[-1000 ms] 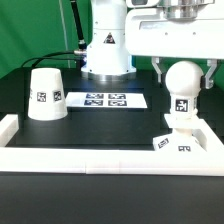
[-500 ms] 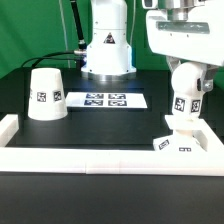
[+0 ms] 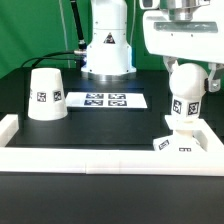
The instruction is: Assemble lamp
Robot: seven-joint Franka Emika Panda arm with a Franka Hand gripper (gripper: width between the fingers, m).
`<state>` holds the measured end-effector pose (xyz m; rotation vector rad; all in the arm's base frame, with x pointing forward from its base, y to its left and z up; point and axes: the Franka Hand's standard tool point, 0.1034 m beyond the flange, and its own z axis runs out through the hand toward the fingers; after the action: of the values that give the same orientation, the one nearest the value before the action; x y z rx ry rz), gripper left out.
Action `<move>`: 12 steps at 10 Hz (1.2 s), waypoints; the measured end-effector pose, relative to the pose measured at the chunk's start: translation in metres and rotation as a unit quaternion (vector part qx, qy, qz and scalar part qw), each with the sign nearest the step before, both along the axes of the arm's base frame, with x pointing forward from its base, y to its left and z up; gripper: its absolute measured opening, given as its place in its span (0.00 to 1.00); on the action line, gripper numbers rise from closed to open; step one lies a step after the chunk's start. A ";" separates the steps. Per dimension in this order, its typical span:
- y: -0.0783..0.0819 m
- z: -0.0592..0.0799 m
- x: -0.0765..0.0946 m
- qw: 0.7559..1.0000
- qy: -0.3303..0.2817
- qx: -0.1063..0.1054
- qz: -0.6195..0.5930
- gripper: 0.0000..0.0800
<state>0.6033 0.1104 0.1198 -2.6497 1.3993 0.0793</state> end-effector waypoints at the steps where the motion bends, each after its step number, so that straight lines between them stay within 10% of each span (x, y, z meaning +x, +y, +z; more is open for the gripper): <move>1: 0.000 0.000 0.001 0.998 -0.007 0.000 0.056 0.87; 6: 0.000 0.000 0.000 0.974 -0.031 -0.007 0.225 0.87; 12: -0.003 0.000 0.001 0.848 -0.058 -0.043 0.525 0.87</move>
Offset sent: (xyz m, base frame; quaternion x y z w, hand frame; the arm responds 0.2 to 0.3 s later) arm 0.0000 0.0000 0.0000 0.0000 0.0000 -0.1938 0.9810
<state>0.6041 0.1071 0.1195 -3.0616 -0.2187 -0.0329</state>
